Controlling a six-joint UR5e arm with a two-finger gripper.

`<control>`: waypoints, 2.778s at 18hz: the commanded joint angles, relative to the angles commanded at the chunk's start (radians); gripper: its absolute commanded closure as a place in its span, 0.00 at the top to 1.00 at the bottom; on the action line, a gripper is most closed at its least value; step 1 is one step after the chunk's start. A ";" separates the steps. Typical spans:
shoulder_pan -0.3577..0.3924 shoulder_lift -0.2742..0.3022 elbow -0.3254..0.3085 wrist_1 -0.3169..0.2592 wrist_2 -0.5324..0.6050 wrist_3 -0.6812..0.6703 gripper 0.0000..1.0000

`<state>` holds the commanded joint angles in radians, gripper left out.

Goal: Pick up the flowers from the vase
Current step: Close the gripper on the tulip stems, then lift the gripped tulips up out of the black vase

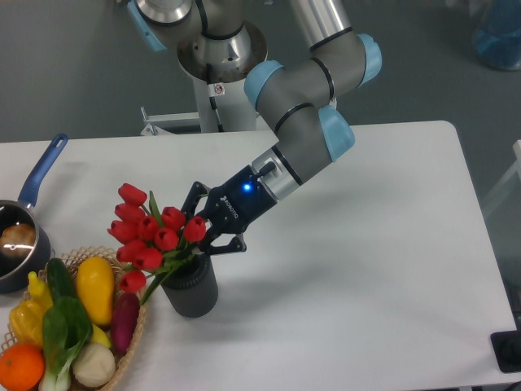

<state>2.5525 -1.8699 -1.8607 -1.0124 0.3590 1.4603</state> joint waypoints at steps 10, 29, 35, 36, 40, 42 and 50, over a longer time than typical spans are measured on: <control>0.031 0.029 -0.002 -0.002 -0.090 -0.008 0.32; 0.078 0.098 -0.020 -0.003 -0.149 -0.052 0.24; 0.094 0.123 -0.029 -0.006 -0.204 -0.060 0.24; 0.095 0.129 -0.034 -0.006 -0.210 -0.060 0.24; 0.100 0.140 -0.038 -0.005 -0.241 -0.074 0.24; 0.101 0.146 -0.040 -0.005 -0.276 -0.086 0.24; 0.135 0.160 -0.028 -0.005 -0.334 -0.120 0.24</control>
<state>2.6874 -1.7104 -1.8883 -1.0170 0.0247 1.3407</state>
